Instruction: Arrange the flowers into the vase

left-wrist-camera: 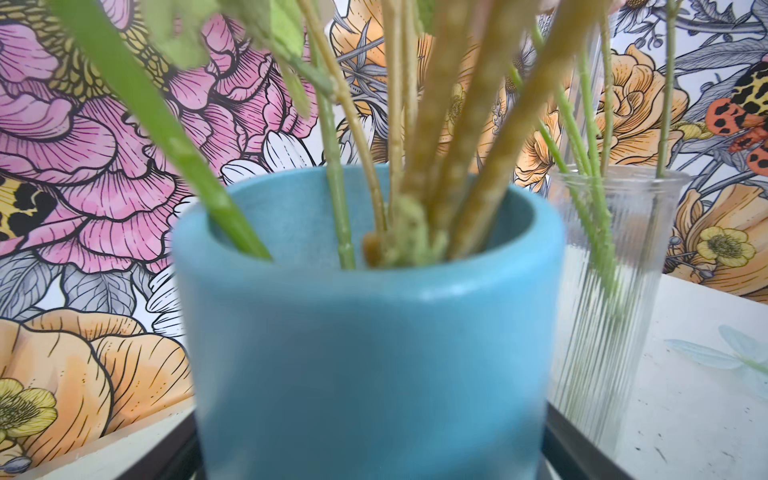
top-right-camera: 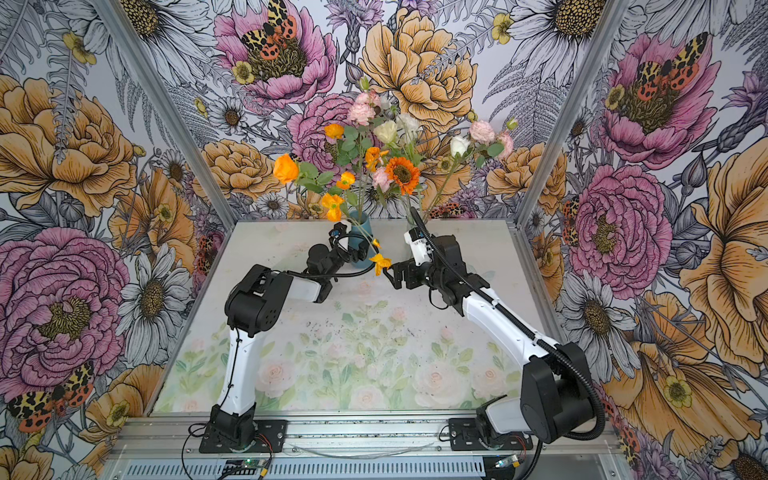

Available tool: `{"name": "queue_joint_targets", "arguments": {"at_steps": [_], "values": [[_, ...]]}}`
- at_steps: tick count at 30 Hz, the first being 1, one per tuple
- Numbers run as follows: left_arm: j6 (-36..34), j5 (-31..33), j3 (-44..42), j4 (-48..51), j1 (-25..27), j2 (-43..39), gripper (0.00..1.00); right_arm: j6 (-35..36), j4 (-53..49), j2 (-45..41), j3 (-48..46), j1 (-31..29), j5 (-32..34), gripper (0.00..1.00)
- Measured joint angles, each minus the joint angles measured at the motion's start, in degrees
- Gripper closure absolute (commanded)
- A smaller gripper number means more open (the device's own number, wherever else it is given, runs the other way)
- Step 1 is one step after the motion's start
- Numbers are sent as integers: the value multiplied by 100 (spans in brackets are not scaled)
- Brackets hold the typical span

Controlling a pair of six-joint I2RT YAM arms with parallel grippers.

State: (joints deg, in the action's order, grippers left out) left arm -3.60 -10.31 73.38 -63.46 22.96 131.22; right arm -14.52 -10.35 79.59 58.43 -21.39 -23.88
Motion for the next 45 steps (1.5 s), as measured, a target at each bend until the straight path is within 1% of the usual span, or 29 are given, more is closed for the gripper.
{"name": "queue_joint_targets", "arguments": {"at_steps": [5,11,19,23,28,33,35,38,42,45], "values": [[-20,20,0,68,0,-22,62,-2,0,0,-33,0,0,1],[-20,42,0,68,0,-22,57,-20,0,0,-33,0,-2,1],[28,219,0,70,-11,-22,42,-39,2,0,-33,11,-24,1],[66,295,0,70,-48,-22,37,-44,26,0,-33,11,-42,1],[68,367,0,70,-74,-22,28,-44,37,4,-33,11,-46,1],[120,393,0,68,-76,-20,13,-44,44,42,-33,11,-70,1],[157,396,0,68,-85,-17,10,-44,48,74,-33,11,-87,1],[186,396,2,-66,-98,-17,1,-48,55,85,-33,11,-105,1],[212,396,94,-625,-111,-20,1,-63,81,85,-33,11,-111,1],[216,393,109,-796,-114,-20,1,-63,85,85,-37,11,-109,1]]}}
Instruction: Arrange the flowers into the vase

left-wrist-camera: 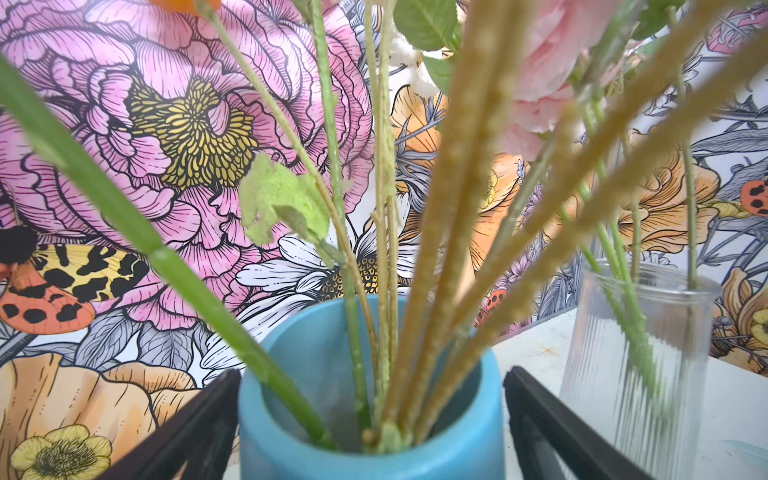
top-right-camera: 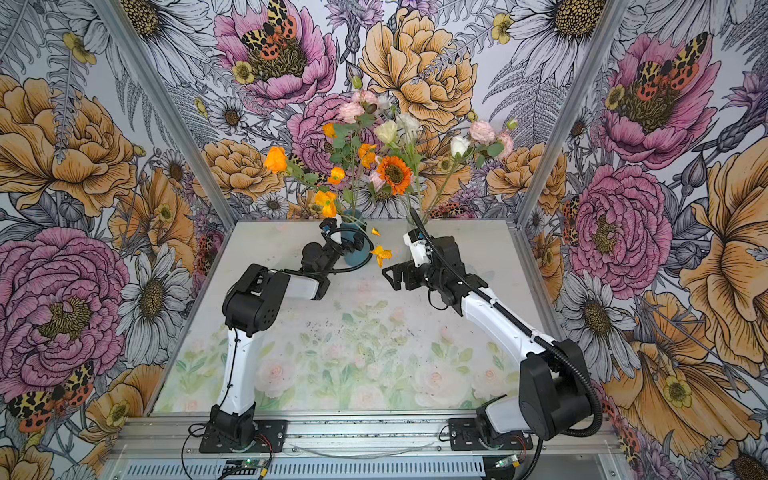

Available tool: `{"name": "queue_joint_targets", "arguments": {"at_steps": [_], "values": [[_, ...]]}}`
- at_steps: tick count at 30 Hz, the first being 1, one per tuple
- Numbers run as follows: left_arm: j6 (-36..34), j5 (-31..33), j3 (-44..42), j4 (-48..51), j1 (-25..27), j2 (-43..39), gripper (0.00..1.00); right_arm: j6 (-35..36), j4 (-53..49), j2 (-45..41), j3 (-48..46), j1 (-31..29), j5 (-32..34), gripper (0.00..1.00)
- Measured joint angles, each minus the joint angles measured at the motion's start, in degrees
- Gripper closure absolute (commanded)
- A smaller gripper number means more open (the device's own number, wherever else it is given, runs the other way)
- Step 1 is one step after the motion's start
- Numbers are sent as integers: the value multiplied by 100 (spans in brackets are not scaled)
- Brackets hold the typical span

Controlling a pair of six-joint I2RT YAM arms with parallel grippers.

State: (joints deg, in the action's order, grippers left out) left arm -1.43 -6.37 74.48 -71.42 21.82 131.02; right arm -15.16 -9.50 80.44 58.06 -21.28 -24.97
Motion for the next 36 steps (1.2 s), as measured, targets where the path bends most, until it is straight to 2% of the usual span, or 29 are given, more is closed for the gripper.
{"name": "queue_joint_targets", "arguments": {"at_steps": [10,21,36], "values": [[7,0,-42,-238,0,-11,1,0,26,0,-31,0,-2,1],[282,-15,-848,-647,0,-295,1,-44,42,-208,-208,153,-37,1],[326,-28,-2402,-776,-22,-1805,2,-544,74,-1174,-839,540,-35,1]]}}
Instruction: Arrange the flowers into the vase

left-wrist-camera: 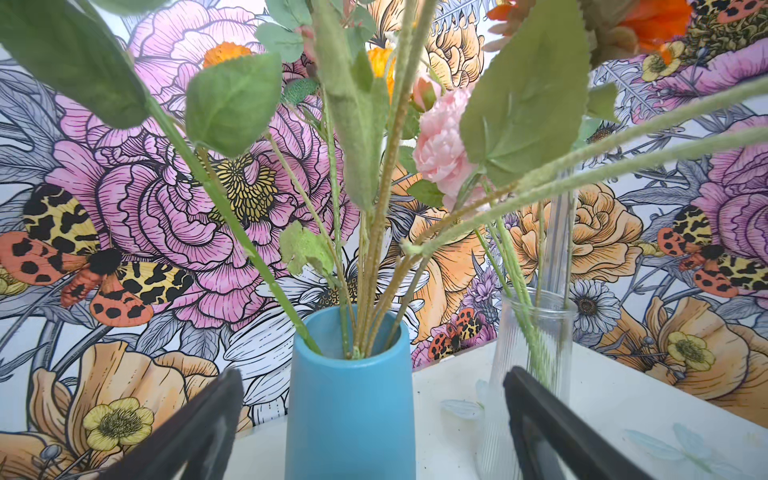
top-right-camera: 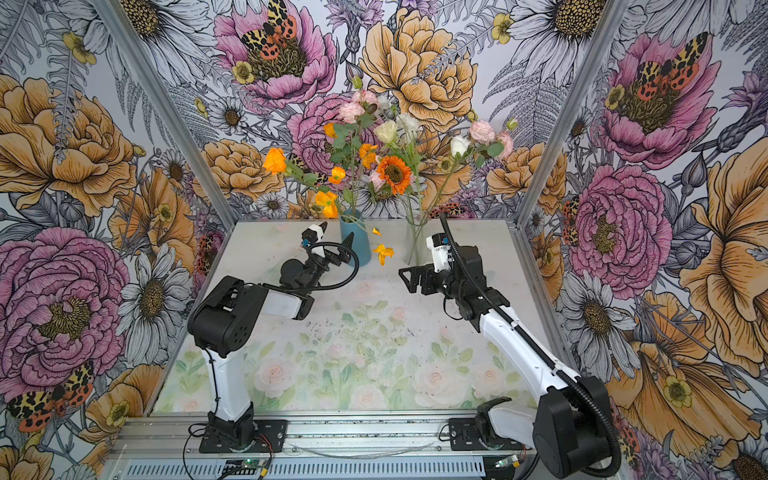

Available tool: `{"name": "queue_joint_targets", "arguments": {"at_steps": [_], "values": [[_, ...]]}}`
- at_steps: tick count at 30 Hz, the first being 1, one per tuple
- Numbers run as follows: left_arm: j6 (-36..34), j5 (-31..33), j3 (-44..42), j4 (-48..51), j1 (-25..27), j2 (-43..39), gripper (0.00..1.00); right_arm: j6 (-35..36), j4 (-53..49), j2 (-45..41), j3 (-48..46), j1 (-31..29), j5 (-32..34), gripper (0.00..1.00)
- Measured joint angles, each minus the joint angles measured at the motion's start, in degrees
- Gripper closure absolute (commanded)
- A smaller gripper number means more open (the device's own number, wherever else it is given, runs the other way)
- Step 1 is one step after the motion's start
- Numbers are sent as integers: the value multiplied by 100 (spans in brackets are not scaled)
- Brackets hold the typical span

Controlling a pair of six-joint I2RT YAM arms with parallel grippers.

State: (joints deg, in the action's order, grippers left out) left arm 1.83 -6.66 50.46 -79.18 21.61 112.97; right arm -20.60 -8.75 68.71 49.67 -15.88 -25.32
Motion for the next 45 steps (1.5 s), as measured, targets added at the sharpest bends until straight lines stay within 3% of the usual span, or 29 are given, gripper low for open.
{"name": "queue_joint_targets", "arguments": {"at_steps": [5,10,12,17,20,22,26,29,32,38,41,45], "values": [[127,184,-981,11,46,-833,1,-190,-2,-505,-358,219,-4,2],[85,964,-2599,269,431,-2564,1,-437,-291,-1357,-866,542,361,1],[59,1561,-2975,1259,656,-3707,1,-514,-476,-1792,-1054,706,656,1],[68,3340,-2802,4487,1049,-6789,1,-680,-798,-2653,-1399,1172,1274,0],[149,4100,-2793,5860,896,-8030,1,-691,-907,-2745,-1475,1222,1725,0],[264,4398,-2809,6452,518,-8325,1,-632,-925,-2664,-1475,1248,2131,1],[540,4524,-3095,6902,-507,-7718,1,-179,-859,-2203,-1432,1325,3158,1],[522,4579,-3407,6610,-791,-6697,1,240,-494,-1862,-1519,1370,3803,0],[278,4533,-3840,5624,-938,-5672,1,640,527,-1801,-2131,1373,4120,0],[-160,3740,-4063,3362,-1617,-4059,2,1228,2857,-1471,-3882,1373,4133,1],[-162,3112,-4037,2459,-1943,-3462,1,1445,3703,-1016,-4046,1373,3998,1],[-317,2382,-3967,1386,-1917,-2306,1,1582,4927,-442,-4113,1373,3825,1]]}}
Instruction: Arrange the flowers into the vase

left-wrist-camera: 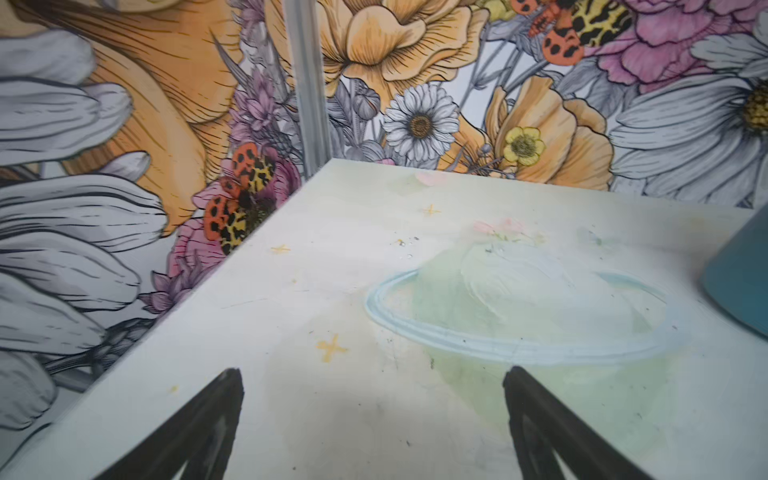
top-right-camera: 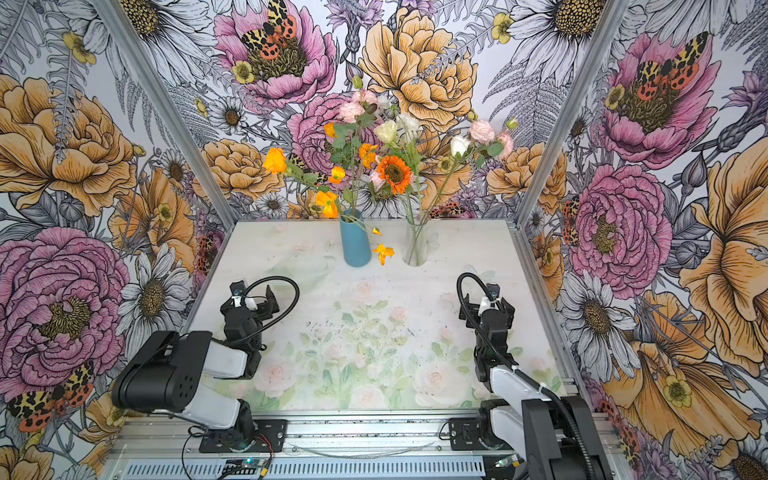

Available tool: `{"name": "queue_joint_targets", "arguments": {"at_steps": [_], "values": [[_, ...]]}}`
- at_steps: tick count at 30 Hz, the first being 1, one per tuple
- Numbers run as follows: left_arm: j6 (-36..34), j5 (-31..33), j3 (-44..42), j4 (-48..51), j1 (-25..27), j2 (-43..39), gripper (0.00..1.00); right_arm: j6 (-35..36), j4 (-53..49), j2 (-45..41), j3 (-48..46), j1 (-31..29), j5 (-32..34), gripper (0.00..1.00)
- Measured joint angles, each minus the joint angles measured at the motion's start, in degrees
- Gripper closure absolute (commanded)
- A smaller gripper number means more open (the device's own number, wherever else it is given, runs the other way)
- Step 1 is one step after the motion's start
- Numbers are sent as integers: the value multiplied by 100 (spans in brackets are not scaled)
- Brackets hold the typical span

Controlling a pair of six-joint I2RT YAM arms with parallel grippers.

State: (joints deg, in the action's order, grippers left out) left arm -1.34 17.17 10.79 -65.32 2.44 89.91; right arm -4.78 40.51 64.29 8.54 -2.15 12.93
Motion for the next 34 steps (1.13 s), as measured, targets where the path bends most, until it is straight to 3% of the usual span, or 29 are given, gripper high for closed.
{"name": "queue_joint_targets", "arguments": {"at_steps": [4,12,24,34], "values": [[-188,-323,332,170,186,-20,1,142,1019,664,0,0,-216,1],[-225,-354,485,76,186,-46,1,310,2583,2367,55,0,-538,1],[-219,96,487,-35,297,-39,1,337,2472,2455,533,0,-566,1],[-101,219,844,520,133,-42,1,337,1967,2455,761,0,-546,1]]}}
